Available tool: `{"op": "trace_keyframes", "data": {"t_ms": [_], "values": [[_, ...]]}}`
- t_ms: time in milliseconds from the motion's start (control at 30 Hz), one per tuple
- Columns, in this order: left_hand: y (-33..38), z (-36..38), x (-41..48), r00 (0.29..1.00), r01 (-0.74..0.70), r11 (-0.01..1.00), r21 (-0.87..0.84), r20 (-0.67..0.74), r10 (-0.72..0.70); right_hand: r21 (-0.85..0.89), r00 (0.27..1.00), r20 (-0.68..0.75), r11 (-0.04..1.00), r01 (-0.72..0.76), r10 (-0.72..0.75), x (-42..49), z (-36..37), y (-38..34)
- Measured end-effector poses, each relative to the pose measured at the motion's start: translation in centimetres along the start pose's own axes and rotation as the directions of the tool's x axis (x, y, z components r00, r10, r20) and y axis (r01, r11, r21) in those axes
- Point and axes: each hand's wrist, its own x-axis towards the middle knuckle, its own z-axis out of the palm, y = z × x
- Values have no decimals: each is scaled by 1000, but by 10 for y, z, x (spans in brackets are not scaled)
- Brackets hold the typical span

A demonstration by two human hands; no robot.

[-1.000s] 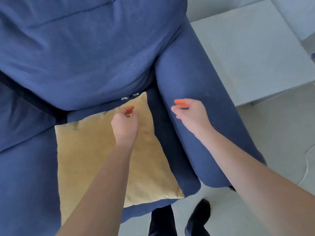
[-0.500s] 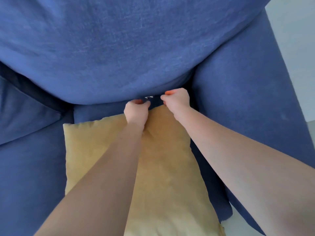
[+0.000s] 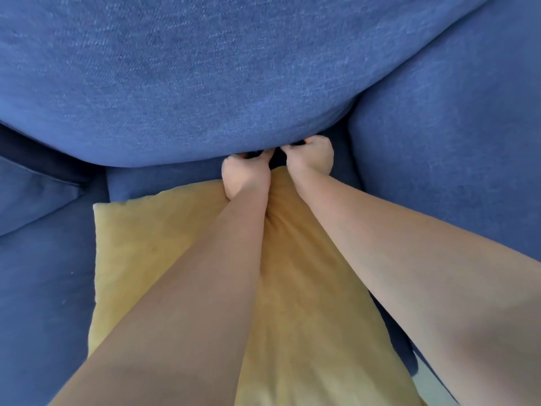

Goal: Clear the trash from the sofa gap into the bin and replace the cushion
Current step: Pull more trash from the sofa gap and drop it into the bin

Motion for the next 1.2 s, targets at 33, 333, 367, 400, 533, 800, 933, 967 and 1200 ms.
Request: {"op": "trace_keyframes", "data": {"t_ms": [33,333,367,400,533,800,933,967,1200], "values": [[-1,2,4,1000,4,1000,7,-14,-4,-2,1000,0,1000,-5,5,2,2,1],[-5,6,15,1000,21,999,-49,-11,-22,-21,1000,-14,1000,0,-1,10,9,5],[-4,4,13,1000,21,998,-55,0,-21,-15,1000,0,1000,20,-20,9,7,5],[-3,2,10,1000,19,998,-62,15,-19,-7,999,16,999,42,-41,6,4,4],[2,-8,-7,993,-58,998,9,101,57,36,992,90,996,86,-89,-5,-16,5],[11,-33,-83,963,-268,945,188,68,260,262,978,173,962,71,-120,-63,-114,0],[24,-39,-135,909,-406,901,152,-35,416,323,968,161,937,134,-194,-90,-170,6],[27,-38,-150,896,-434,893,122,-44,442,343,967,154,929,139,-202,-96,-186,9],[34,5,-268,831,-555,832,15,58,553,416,976,82,897,149,-200,-128,-310,48]]}}
